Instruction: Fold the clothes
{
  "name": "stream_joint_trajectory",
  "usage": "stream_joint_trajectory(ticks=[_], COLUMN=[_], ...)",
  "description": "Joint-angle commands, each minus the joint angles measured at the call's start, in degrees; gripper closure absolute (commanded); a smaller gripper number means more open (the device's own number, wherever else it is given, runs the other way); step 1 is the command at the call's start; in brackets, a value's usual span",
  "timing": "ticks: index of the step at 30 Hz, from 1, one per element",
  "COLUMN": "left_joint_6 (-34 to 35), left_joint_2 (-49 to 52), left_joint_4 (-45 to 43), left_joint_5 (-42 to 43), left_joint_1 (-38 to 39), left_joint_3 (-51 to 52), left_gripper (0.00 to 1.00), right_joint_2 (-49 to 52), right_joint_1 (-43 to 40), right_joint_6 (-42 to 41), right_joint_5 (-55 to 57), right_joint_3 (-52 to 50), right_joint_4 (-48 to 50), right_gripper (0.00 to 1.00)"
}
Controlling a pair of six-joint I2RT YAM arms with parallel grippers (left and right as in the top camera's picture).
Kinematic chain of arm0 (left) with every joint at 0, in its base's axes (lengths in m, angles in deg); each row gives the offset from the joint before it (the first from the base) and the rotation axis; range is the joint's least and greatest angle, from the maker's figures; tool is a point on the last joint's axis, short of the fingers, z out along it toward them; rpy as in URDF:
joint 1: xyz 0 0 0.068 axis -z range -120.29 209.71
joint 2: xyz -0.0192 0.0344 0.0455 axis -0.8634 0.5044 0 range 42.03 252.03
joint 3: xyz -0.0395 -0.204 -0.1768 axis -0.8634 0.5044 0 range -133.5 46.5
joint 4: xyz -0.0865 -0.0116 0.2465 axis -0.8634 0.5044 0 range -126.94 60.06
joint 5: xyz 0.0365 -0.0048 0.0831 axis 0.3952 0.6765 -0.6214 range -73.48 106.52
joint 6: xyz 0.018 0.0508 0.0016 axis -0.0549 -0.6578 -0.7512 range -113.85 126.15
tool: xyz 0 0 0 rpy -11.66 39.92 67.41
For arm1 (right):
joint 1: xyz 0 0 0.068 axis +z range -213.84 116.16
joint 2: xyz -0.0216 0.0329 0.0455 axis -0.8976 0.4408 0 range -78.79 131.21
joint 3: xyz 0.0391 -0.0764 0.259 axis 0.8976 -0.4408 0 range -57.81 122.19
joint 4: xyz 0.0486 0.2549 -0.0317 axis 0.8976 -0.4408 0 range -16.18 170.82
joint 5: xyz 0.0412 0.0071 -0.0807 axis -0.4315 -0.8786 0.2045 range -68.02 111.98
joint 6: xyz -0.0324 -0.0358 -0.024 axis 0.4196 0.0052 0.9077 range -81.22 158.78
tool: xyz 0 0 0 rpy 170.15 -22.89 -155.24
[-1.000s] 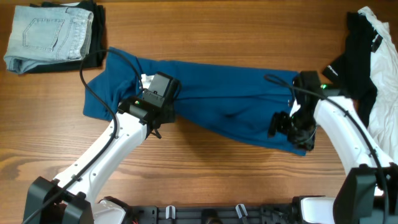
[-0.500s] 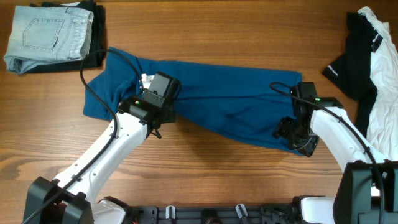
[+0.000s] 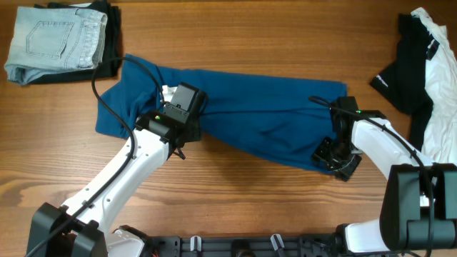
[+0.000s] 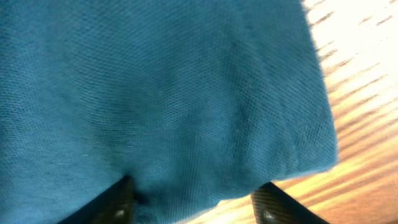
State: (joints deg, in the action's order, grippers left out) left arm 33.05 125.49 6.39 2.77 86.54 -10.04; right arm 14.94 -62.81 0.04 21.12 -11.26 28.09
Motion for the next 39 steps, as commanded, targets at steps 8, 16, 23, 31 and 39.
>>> stream_joint_trajectory(ticks=[8,16,23,31,39], left_joint_6=[2.12,2.14,2.38,7.39,11.45], left_joint_2=[-0.39,-3.96,-4.22,-13.84,-26.99], left_joint_4=[2.34,14.12,28.61,38.01,26.82], left_joint_5=[0.7,18.03,32.15,32.13,12.15], left_joint_1=[-0.48,-0.48,-0.48,-0.46,-0.48], left_joint_3=[-0.55,-3.61,-3.61,-4.61,-7.78], left_gripper=[0.96,0.96,0.96,0.96,0.96], right_joint_2=[0.74,-15.61,-23.85,-27.98,-28.13], right_joint_1=[0.0,0.0,0.0,0.0,0.0], right_joint_6=[0.33,10.4,14.73,17.92,20.76], right_joint_5=[0.42,-0.66,-0.48,-1.16,-1.09], right_joint_3=[0.26,8.31,13.05,14.49,16.79], right_joint_4=[0.39,-3.32,-7.13,-11.74,-11.45], right_gripper=[0.96,0.96,0.96,0.96,0.96])
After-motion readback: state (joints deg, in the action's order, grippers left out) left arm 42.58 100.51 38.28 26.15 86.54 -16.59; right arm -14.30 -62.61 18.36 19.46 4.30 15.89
